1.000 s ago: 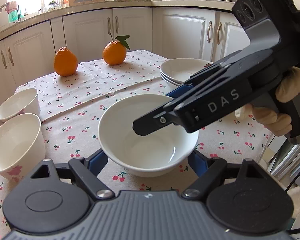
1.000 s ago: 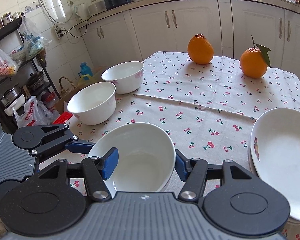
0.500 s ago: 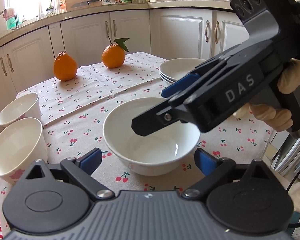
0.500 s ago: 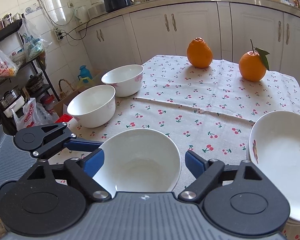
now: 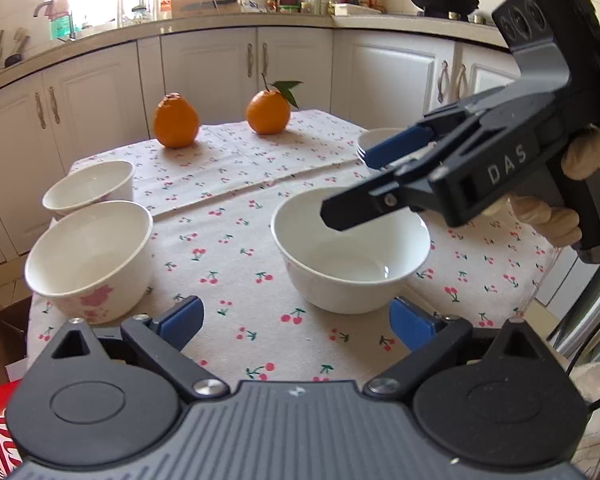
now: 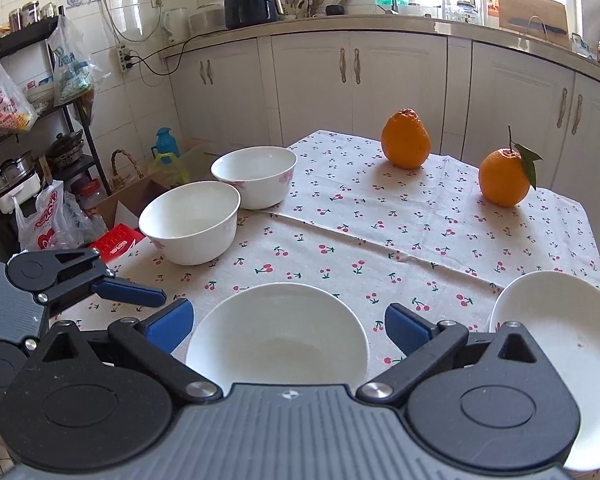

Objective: Organize plates and bowls
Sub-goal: 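Set the bowl down beside the plate stack and open the right gripper, then move the right gripper to the pink-print bowl and grasp its rim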

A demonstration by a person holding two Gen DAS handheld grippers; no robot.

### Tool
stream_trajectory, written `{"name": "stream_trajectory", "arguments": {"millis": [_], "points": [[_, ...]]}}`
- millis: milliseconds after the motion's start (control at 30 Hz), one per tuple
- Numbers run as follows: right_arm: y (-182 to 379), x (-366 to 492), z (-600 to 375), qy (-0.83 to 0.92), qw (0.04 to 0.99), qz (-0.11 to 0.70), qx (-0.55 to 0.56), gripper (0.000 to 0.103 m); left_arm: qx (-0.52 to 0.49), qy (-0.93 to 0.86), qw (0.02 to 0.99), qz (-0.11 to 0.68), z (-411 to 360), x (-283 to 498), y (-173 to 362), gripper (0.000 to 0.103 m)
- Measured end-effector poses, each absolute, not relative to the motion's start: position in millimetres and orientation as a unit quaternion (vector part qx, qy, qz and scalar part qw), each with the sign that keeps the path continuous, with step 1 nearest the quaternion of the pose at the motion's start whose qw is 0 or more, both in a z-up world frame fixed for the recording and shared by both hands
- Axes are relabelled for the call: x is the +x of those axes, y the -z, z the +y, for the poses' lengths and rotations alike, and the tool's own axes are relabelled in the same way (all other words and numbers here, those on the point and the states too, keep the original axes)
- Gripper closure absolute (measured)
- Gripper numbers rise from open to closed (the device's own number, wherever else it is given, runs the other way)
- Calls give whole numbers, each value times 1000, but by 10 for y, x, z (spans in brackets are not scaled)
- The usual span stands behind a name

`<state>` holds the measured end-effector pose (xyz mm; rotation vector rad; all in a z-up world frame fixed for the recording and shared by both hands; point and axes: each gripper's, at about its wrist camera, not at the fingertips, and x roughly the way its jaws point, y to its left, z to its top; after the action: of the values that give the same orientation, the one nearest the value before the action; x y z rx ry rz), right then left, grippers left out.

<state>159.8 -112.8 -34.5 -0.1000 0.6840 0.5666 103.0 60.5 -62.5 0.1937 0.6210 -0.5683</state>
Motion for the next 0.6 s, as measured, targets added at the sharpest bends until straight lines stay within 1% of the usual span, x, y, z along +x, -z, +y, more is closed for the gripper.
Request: {"name": "stream_trajectory", "arguments": {"millis": [200, 600], "points": [[260, 1615, -917, -293, 895, 325, -82, 0, 96, 220, 933, 268, 870, 1016, 527, 4], [126, 1778, -480, -329, 879, 324, -117, 0, 81, 154, 951, 257, 1317, 1220, 592, 4]]}}
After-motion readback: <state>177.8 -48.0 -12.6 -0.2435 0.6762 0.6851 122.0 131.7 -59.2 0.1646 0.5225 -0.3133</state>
